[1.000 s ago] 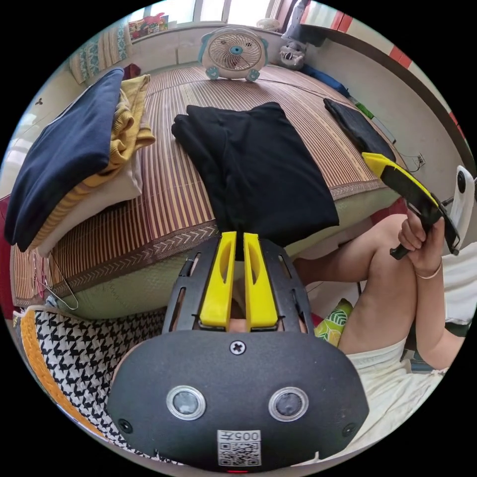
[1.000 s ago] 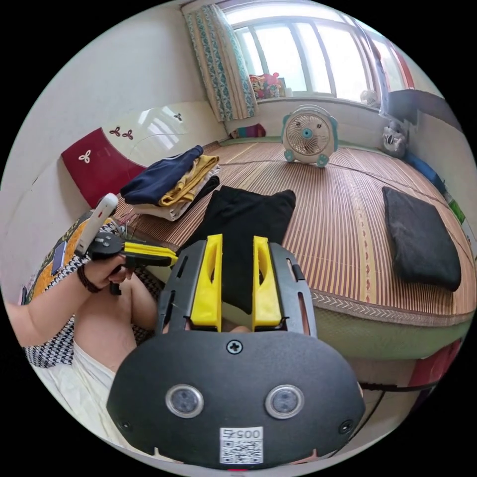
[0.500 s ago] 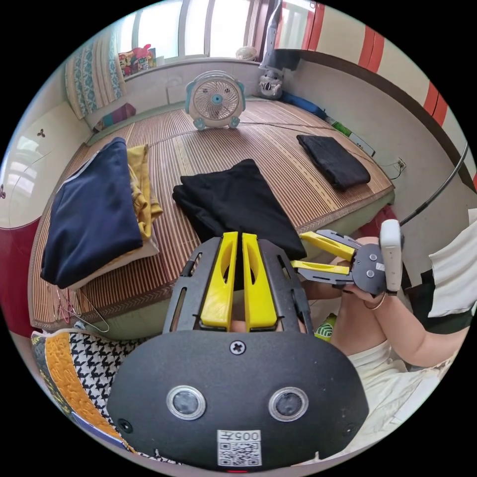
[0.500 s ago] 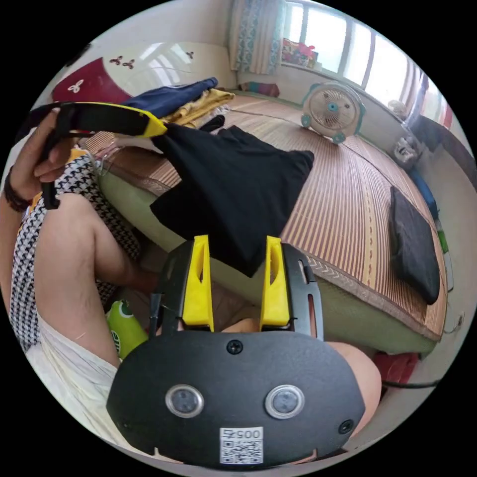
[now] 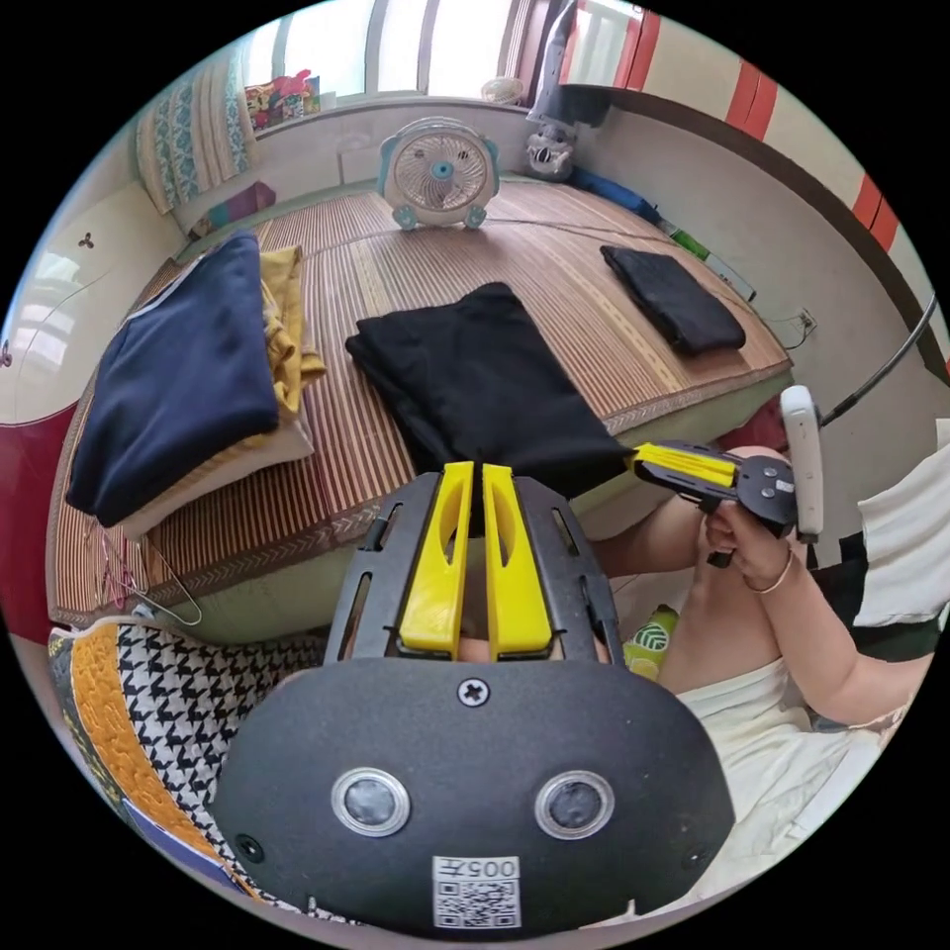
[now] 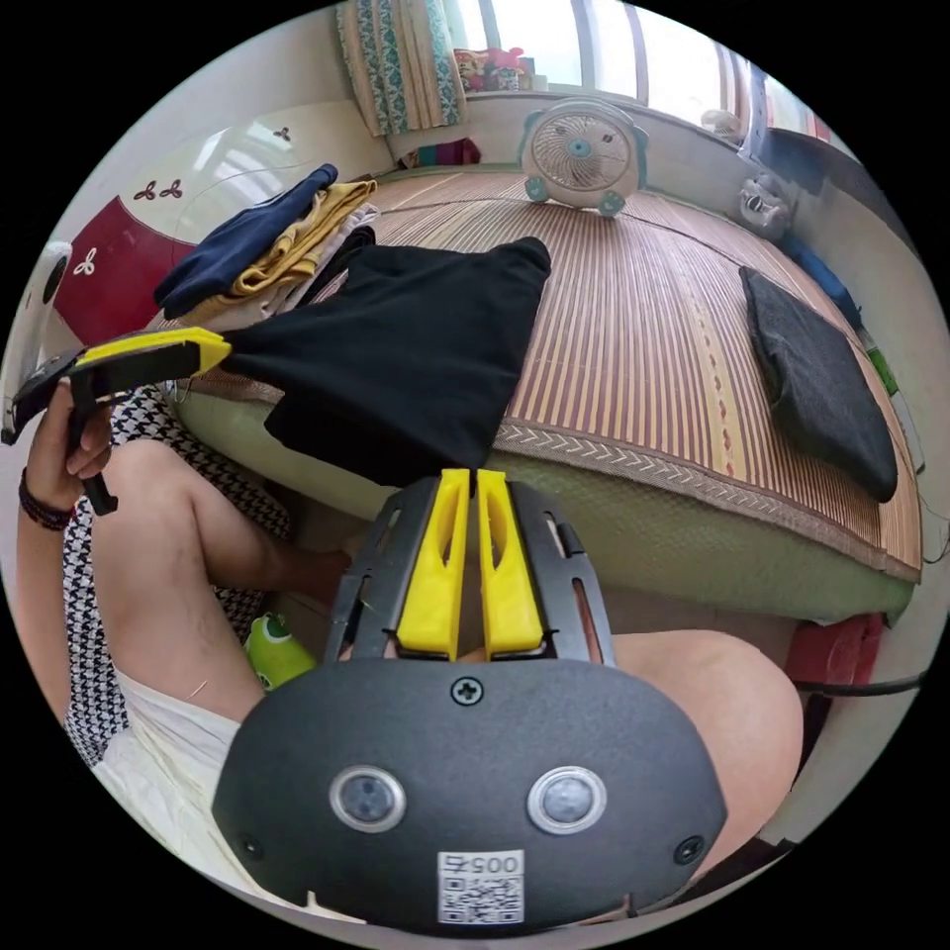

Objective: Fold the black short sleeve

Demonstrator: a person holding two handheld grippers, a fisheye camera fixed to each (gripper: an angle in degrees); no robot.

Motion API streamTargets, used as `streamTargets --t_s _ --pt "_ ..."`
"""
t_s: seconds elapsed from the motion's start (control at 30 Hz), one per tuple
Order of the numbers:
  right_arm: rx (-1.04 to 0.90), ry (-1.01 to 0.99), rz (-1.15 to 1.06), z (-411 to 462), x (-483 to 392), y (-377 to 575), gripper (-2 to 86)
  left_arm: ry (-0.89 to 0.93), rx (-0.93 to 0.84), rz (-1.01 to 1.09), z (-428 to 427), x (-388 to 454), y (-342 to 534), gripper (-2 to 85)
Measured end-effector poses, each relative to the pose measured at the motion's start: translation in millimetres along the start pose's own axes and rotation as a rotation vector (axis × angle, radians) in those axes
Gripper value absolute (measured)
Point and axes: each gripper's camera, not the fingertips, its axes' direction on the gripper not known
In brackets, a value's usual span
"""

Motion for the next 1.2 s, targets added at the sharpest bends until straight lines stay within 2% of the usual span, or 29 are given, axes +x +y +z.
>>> streamTargets --t_s 0.2,0.5,0.67,0.83,0.93,1.07,1.2 --pt "-0.103 0.034 -0.029 23.2 -4.3 -11.7 -1.1 -0.058 -0.129 -0.034 61.4 -3.4 14.0 3.0" --pt "-0.153 0.028 -0.033 38.6 -0.5 -17.0 1.0 -0.079 -0.083 -0.086 80.0 -11.0 32.1 5.2" --pt "0.008 -0.037 -0.075 -1.0 0.9 -8.0 4.1 -0.108 -0.015 -0.16 62.2 -15.9 55.1 8.4" --pt "0.13 -0.114 -0.104 -40.5 10.2 -9.1 5.7 0.021 0.142 -0.282 12.6 -33.0 82.1 7.9" --pt "0.244 -0.072 -0.089 -63.5 18.3 -23.3 7.0 0.034 0.207 -0.299 5.2 -36.7 85.9 9.0" --pt "0.358 0.058 -0.065 -72.1 26.0 -67.1 7.8 0.03 0.166 -0.309 32.9 -42.0 79.7 11.1" --pt "0.388 0.101 -0.084 -47.4 28.5 -110.7 7.8 0.04 0.109 -0.338 63.5 -48.7 75.2 12.7"
